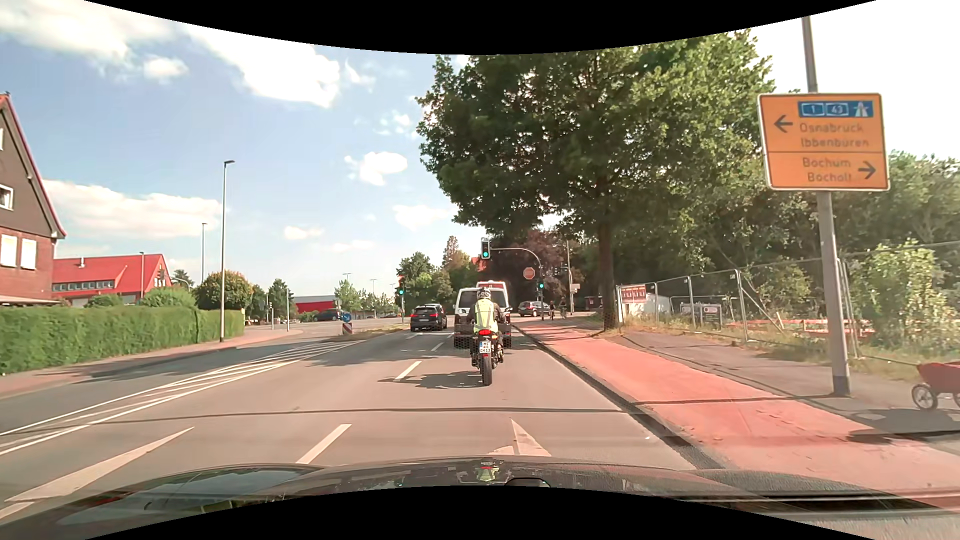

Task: Follow the waypoints while adhering to traffic rules and regulations

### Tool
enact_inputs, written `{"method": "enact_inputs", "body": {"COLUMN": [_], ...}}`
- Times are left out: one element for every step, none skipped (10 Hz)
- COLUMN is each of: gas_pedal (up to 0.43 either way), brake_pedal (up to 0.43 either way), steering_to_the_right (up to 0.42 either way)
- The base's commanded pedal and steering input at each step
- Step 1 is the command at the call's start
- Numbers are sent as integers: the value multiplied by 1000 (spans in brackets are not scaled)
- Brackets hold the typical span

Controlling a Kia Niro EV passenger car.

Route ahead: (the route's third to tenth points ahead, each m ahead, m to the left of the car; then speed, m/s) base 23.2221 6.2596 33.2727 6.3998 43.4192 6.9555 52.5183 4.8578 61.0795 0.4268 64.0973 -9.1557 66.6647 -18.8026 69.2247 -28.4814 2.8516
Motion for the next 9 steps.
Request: {"method": "enact_inputs", "body": {"gas_pedal": [150,150,150,150,150,150,150,150,150], "brake_pedal": [0,0,0,0,0,0,0,0,0], "steering_to_the_right": [10,8,7,6,6,5,4,4,4]}}
